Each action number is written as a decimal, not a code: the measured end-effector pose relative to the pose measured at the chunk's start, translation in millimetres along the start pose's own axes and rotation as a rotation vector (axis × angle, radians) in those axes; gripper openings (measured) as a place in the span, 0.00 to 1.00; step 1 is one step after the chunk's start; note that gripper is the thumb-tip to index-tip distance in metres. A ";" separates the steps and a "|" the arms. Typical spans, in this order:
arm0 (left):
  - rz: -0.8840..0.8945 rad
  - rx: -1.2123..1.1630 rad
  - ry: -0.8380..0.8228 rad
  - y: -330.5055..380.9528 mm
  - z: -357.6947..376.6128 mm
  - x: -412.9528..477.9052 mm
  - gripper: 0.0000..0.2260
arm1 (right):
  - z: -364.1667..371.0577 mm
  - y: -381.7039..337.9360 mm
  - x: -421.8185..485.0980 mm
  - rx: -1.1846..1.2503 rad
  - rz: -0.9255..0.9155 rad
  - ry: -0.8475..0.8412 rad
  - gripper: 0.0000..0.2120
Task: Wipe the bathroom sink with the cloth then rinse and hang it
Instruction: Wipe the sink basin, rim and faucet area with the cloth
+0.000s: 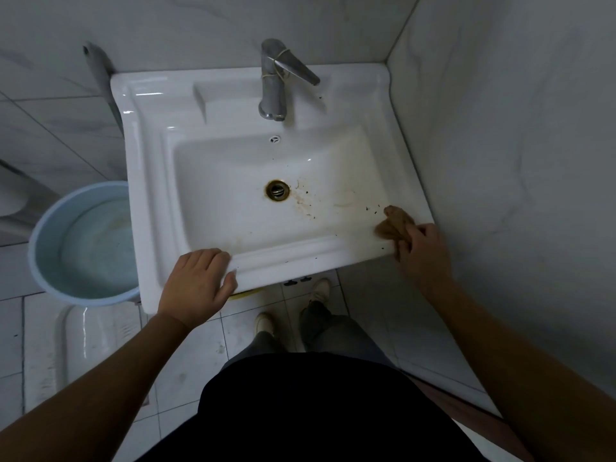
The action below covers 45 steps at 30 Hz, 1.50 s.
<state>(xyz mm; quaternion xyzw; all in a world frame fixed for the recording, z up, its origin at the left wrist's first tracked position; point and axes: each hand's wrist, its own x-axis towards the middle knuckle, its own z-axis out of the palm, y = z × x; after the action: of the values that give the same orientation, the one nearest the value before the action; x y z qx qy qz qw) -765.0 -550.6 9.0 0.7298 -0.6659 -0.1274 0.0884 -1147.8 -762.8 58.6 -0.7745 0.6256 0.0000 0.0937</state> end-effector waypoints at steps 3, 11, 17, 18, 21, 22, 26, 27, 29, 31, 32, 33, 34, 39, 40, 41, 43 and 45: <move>-0.005 0.002 -0.010 0.5 0.5 -0.2 0.20 | 7.7 -3.4 -6.9 -0.010 0.034 -0.008 0.17; -0.011 0.010 0.008 1.3 0.6 0.4 0.19 | 23.1 -60.2 -27.8 0.140 0.036 0.014 0.16; -0.006 0.003 0.004 1.7 0.5 -0.1 0.20 | 27.2 -104.5 -29.1 0.142 -0.042 -0.105 0.15; -0.007 0.004 0.002 1.6 0.5 0.0 0.20 | 28.1 -111.0 -25.7 0.128 -0.060 -0.122 0.15; -0.010 0.010 -0.003 1.8 0.9 0.4 0.20 | 31.6 -132.2 -15.3 0.091 -0.139 -0.163 0.13; -0.013 0.008 -0.002 2.2 0.8 0.2 0.20 | 33.3 -141.5 -12.3 0.083 -0.167 -0.183 0.11; -0.016 0.001 0.007 2.2 0.3 0.3 0.19 | 44.3 -187.6 -7.2 0.145 -0.245 -0.298 0.07; -0.016 0.001 0.009 2.2 0.3 0.7 0.19 | 48.0 -200.8 -7.4 0.184 -0.258 -0.321 0.08; -0.021 0.002 0.004 1.4 0.9 1.7 0.19 | 53.6 -226.9 -8.4 0.296 -0.265 -0.371 0.09; -0.031 0.007 -0.012 0.6 2.2 1.5 0.19 | 59.0 -247.2 -8.3 0.453 -0.224 -0.439 0.08; -0.033 0.009 -0.015 0.2 2.4 1.4 0.19 | 60.4 -253.4 -6.9 0.533 -0.187 -0.477 0.07; -0.031 0.010 -0.013 -0.3 2.4 1.4 0.19 | 61.1 -255.8 -4.9 0.603 -0.151 -0.505 0.06; -0.028 0.010 -0.009 -0.7 2.5 1.3 0.19 | 61.3 -254.1 -1.9 0.659 -0.120 -0.519 0.05; -0.022 0.017 -0.005 -3.2 4.8 1.1 0.19 | 55.8 -209.9 21.5 0.710 -0.066 -0.493 0.06; -0.022 0.019 -0.002 -3.2 5.7 0.8 0.18 | 54.2 -197.7 27.6 0.682 -0.073 -0.486 0.06; -0.020 0.022 0.008 -3.0 6.6 0.5 0.18 | 52.1 -184.9 34.0 0.643 -0.088 -0.480 0.06; -0.014 0.024 0.035 -1.8 6.7 0.5 0.17 | 46.7 -158.9 47.3 0.556 -0.121 -0.467 0.08; -0.015 0.029 0.051 -0.5 5.6 1.3 0.17 | 41.4 -134.2 59.3 0.518 -0.120 -0.455 0.08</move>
<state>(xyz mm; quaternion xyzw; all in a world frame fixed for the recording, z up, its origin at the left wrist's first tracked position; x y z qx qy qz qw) -766.1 -551.6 3.5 0.7390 -0.6596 -0.0999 0.0938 -1000.1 -787.5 30.4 -0.7406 0.5212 0.0084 0.4240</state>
